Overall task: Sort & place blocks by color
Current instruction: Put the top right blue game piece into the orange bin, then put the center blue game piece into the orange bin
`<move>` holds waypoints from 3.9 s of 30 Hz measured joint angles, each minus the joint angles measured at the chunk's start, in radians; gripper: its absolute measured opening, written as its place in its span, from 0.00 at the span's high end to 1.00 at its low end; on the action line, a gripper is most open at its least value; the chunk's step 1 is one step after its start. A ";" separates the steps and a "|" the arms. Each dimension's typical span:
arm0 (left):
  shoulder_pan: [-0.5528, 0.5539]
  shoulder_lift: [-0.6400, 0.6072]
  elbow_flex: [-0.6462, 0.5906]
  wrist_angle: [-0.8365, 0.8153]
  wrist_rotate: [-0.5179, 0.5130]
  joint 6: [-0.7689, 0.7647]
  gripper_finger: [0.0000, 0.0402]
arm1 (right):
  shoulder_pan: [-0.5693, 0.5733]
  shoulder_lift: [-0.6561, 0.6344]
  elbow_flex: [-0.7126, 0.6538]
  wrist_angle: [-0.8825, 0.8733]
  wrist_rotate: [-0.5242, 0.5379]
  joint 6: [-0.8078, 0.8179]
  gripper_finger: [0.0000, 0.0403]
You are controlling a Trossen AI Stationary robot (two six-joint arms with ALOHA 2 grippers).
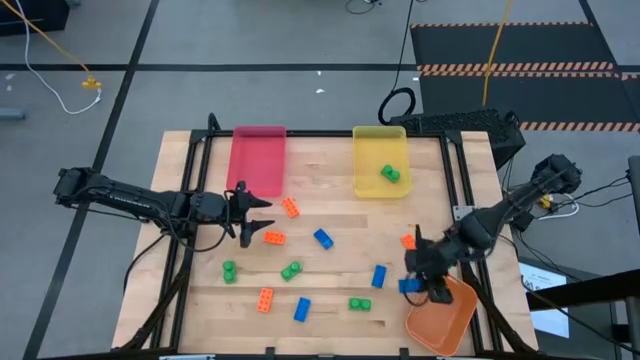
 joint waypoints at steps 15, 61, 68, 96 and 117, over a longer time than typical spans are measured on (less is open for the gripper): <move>0.001 0.000 0.000 0.010 0.000 0.005 0.37 | 0.288 0.026 -0.009 -0.095 0.028 0.541 0.70; -0.015 0.000 0.000 0.066 0.001 -0.004 0.37 | -0.043 -0.066 -0.103 0.267 0.919 -0.034 0.20; -0.015 0.000 0.000 0.048 0.001 -0.019 0.37 | -0.165 0.007 -0.185 0.391 0.925 -0.118 0.23; -0.016 0.000 0.000 -0.155 -0.024 -0.118 0.37 | -0.389 0.582 0.149 0.652 0.546 -0.393 0.25; -0.016 0.000 0.000 -0.167 -0.036 -0.139 0.37 | -0.434 0.792 0.225 0.691 0.524 -0.303 0.25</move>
